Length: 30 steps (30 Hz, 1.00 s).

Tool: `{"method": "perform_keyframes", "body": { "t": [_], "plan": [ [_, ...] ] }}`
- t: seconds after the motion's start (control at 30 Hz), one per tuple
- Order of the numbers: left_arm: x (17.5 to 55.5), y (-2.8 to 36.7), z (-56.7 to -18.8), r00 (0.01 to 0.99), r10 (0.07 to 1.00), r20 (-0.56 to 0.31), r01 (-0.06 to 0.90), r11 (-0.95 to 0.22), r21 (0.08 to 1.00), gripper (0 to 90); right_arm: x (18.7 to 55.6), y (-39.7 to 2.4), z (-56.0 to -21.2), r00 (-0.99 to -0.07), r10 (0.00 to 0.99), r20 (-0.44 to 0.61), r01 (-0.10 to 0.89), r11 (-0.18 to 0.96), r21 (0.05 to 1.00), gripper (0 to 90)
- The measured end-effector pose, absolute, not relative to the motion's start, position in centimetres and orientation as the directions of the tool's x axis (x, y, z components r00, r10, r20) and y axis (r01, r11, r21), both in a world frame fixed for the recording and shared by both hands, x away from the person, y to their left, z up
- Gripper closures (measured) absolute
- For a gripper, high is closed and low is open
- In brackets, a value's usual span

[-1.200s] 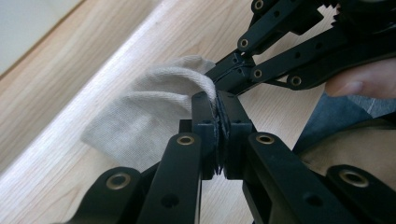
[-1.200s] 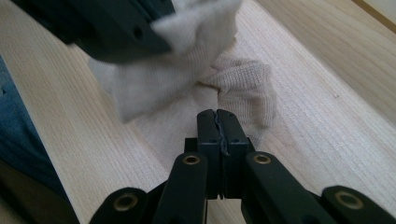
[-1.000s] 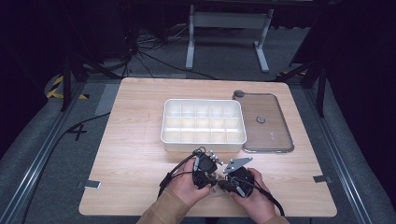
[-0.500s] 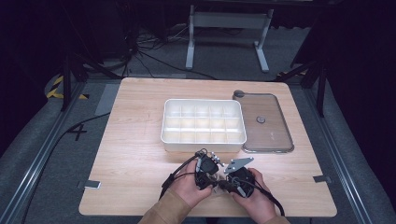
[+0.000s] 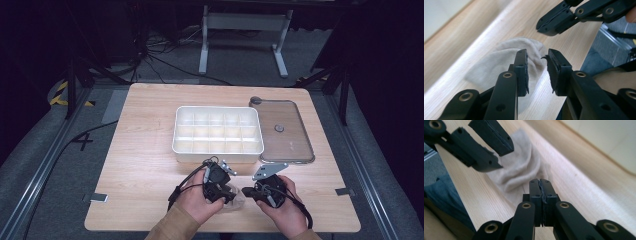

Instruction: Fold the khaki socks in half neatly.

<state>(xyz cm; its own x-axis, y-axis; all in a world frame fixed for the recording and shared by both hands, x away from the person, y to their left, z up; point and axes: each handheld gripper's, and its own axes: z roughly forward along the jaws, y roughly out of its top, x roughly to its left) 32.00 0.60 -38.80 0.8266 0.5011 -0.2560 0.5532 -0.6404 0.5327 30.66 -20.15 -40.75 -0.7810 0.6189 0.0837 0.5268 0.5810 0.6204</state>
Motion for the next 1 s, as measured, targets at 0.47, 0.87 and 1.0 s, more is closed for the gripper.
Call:
{"method": "perform_keyframes", "body": {
  "t": [0.47,0.87,1.0],
  "plan": [
    [31.6,5.3,-38.7,0.756,0.602,-0.257,0.635,-0.579,0.511,80.8,31.1,-15.1,-40.5,-0.857,0.511,0.059,0.433,0.655,0.620,89.7],
    [31.8,5.2,-39.4,0.750,0.605,-0.266,0.648,-0.594,0.477,83.4,31.5,-15.0,-41.5,-0.855,0.517,0.051,0.453,0.694,0.559,89.6],
    [32.0,4.3,-39.8,0.774,0.579,-0.258,0.624,-0.623,0.472,83.6,31.5,-15.6,-42.0,-0.840,0.540,0.047,0.477,0.696,0.537,89.6]
  ]
}}
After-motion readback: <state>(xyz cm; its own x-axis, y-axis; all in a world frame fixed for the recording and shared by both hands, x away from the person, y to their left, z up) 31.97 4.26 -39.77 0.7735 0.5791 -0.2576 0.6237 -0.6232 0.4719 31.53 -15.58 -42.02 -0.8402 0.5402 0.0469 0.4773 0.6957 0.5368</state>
